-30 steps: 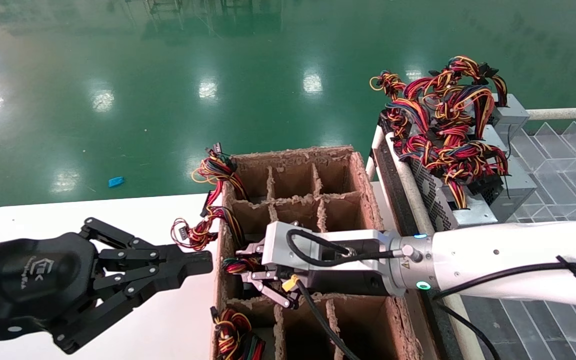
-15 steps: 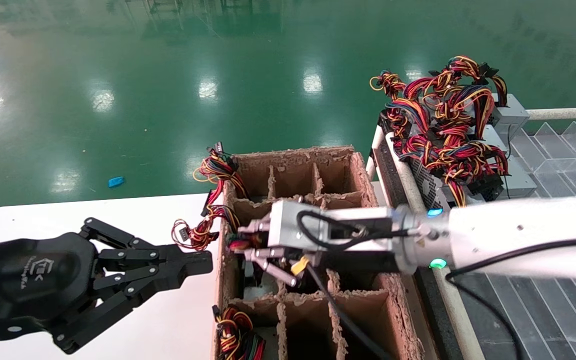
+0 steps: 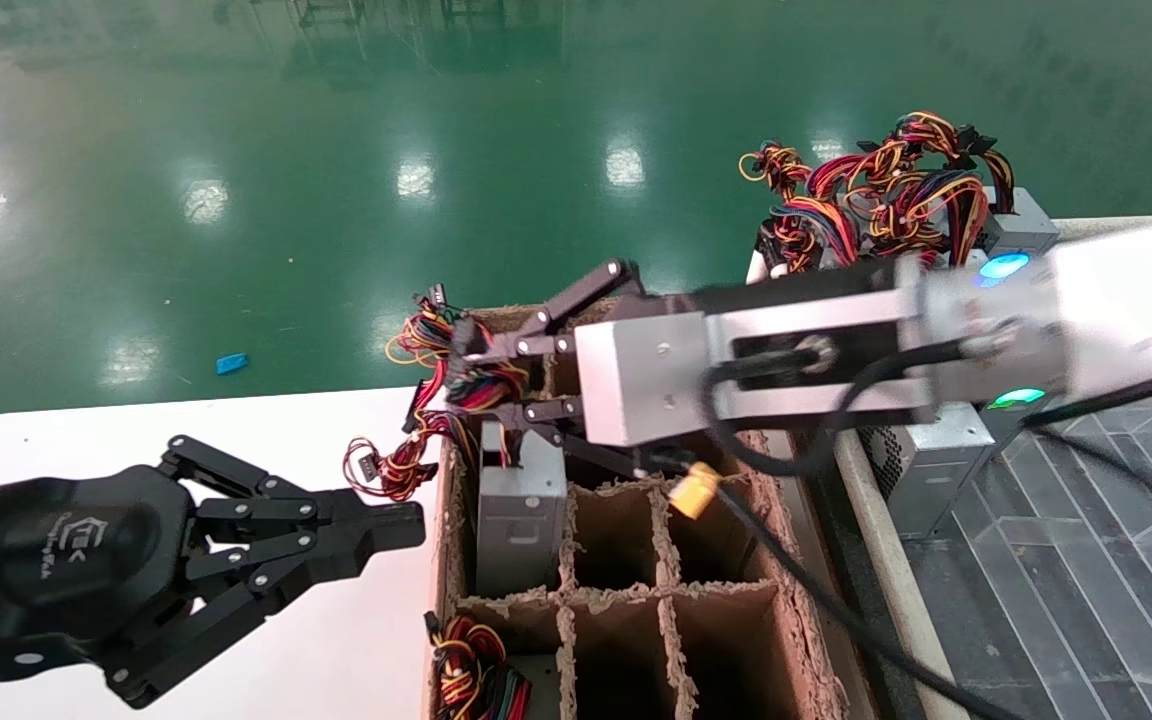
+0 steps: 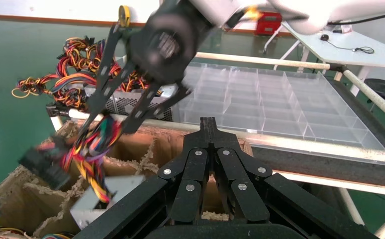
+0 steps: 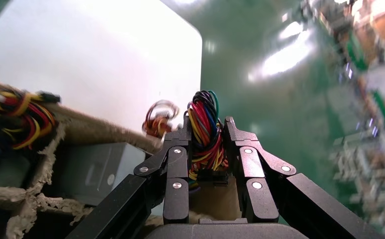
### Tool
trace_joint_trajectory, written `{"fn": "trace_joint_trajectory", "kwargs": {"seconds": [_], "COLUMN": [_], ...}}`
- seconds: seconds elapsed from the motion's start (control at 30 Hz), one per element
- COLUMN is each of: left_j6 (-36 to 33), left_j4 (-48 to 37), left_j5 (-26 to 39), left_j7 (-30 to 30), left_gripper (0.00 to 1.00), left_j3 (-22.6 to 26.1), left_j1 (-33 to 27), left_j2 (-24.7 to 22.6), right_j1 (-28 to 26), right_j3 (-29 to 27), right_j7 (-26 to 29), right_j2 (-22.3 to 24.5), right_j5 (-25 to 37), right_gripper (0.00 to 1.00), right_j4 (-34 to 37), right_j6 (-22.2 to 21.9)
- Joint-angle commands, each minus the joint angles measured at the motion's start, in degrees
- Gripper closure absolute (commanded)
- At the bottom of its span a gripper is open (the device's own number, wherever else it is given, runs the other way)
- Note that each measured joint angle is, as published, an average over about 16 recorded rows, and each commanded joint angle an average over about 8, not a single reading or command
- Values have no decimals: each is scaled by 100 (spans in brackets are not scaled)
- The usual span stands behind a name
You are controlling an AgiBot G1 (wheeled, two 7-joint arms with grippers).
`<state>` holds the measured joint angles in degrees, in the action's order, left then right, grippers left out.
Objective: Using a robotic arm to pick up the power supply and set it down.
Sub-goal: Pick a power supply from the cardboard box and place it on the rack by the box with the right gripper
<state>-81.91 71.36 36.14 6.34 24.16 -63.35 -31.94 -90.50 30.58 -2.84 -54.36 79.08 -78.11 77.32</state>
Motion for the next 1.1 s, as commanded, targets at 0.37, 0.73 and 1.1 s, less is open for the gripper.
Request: {"fn": "trace_joint_trajectory", "kwargs": {"seconds": [0.37, 0.73, 1.1], "left_j6": [0, 0, 0], "left_j4": [0, 0, 0], "left_j5": [0, 0, 0], "left_j7": [0, 0, 0], "left_gripper": [100, 100, 100], "left_j3": [0, 0, 0], "left_j1": [0, 0, 0], "left_j2": [0, 0, 0], "right_j1": [-781, -989, -1205], "right_j3": [-261, -528, -709], "right_j7": [-1340, -1845, -2160], "right_j2": [143, 359, 619], "right_j5": [-394, -96, 941], "right_gripper": [100, 100, 100], "right_j4": [24, 49, 27], "right_j6": [673, 223, -719]}}
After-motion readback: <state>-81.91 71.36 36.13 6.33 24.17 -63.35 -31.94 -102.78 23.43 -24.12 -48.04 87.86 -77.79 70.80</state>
